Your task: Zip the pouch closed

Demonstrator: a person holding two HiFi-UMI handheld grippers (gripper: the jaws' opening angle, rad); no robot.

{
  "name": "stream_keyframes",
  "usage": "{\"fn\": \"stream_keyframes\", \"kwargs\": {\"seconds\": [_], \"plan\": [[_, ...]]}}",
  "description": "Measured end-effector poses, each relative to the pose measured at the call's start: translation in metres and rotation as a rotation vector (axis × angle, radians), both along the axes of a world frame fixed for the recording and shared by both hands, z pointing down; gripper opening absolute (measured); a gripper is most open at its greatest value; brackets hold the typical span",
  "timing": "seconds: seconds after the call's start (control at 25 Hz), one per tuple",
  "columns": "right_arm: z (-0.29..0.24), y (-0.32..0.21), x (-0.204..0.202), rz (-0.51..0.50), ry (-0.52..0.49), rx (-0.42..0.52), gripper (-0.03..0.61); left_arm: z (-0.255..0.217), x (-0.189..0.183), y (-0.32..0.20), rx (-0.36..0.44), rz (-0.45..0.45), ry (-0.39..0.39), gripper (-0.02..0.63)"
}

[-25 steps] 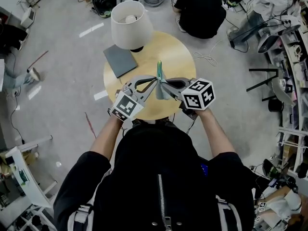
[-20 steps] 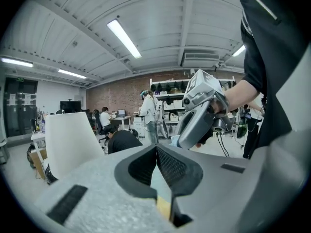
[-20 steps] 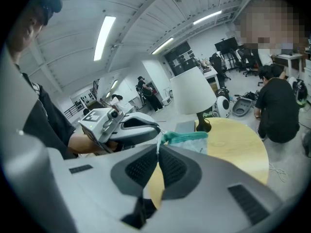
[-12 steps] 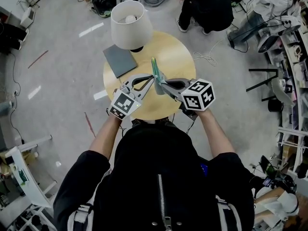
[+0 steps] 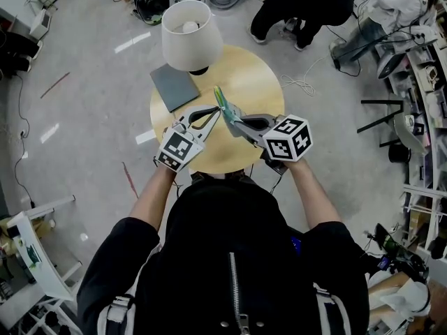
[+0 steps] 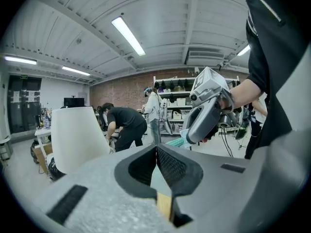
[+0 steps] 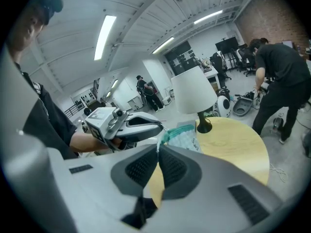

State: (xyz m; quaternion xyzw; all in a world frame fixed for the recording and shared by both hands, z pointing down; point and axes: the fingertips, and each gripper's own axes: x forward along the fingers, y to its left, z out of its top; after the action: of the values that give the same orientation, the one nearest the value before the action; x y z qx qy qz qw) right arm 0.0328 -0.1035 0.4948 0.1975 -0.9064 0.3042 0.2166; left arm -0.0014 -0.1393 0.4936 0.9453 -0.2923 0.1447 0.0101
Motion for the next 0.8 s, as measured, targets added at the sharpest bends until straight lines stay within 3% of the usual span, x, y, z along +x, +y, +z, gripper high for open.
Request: {"fn": "stream_keyframes", "kwargs": {"seconds": [0.8], "plan": [[0.004, 0.01, 0.006, 0.004, -0.008, -0.017, 0.017, 0.018, -0.038, -0.011, -0.077, -0.103, 0.014, 0.005]]}}
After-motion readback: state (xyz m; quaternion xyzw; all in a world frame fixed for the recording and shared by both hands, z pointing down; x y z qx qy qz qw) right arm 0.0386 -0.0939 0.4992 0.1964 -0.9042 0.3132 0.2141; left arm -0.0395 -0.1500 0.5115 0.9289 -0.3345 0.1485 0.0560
